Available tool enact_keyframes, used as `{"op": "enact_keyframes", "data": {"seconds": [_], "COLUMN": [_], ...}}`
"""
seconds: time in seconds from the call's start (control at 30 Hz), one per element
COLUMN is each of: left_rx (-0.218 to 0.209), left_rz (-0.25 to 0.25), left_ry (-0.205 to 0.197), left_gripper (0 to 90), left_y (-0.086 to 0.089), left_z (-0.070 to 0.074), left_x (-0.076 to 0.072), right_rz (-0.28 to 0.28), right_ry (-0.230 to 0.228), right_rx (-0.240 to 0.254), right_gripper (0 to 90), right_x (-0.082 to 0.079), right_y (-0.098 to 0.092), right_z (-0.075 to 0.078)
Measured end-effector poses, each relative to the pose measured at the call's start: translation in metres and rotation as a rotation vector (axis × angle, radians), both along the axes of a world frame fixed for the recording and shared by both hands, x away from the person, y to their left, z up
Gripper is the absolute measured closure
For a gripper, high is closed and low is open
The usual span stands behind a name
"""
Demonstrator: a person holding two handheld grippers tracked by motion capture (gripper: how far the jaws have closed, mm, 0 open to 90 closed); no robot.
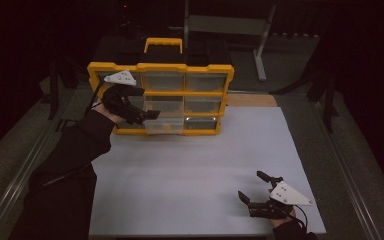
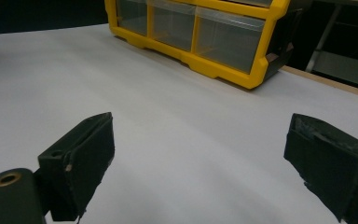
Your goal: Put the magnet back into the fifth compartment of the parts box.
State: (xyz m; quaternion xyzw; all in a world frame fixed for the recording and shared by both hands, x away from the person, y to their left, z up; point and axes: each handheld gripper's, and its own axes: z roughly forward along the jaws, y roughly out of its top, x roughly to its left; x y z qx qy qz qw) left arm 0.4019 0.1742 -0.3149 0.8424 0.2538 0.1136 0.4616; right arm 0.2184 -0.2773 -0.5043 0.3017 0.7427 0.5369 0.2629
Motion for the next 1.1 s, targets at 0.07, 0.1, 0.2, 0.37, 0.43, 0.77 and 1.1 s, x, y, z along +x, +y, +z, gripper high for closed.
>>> {"op": "enact_keyframes", "data": {"seconds": [0.07, 0.1, 0.2, 0.37, 0.43, 0.77, 1.1], "left_rx": [-0.005, -0.008, -0.018, -0.036, -0.039, -0.05, -0.054], "left_rz": [-0.001, -0.003, 0.002, 0.018, 0.021, 0.016, 0.018], "left_ry": [-0.001, -0.002, -0.003, -0.017, -0.019, -0.04, -0.061], "left_gripper": [0.0, 0.0, 0.0, 0.0, 0.0, 0.0, 0.0], "left_y": [0.002, 0.005, 0.007, 0.017, 0.018, 0.028, 0.035], "left_z": [0.0, 0.0, 0.0, -0.002, -0.002, -0.01, -0.022], "left_x": [-0.002, -0.005, -0.008, -0.016, -0.017, -0.035, -0.05], "right_rz": [-0.001, -0.001, 0.001, 0.004, 0.003, 0.004, 0.005], "right_ry": [0.001, 0.0, -0.001, -0.005, -0.005, -0.007, -0.007], "right_rx": [0.003, 0.001, -0.001, -0.002, -0.001, -0.001, -0.001], "right_gripper": [8.4, 8.4, 8.4, 8.4, 8.4, 8.4, 8.4], "right_x": [0.0, 0.0, 0.0, -0.001, -0.001, -0.001, -0.001], "right_y": [0.0, 0.0, 0.001, 0.001, 0.001, 0.001, 0.001], "right_z": [0.001, 0.001, 0.001, 0.001, 0.001, 0.002, 0.002]}}
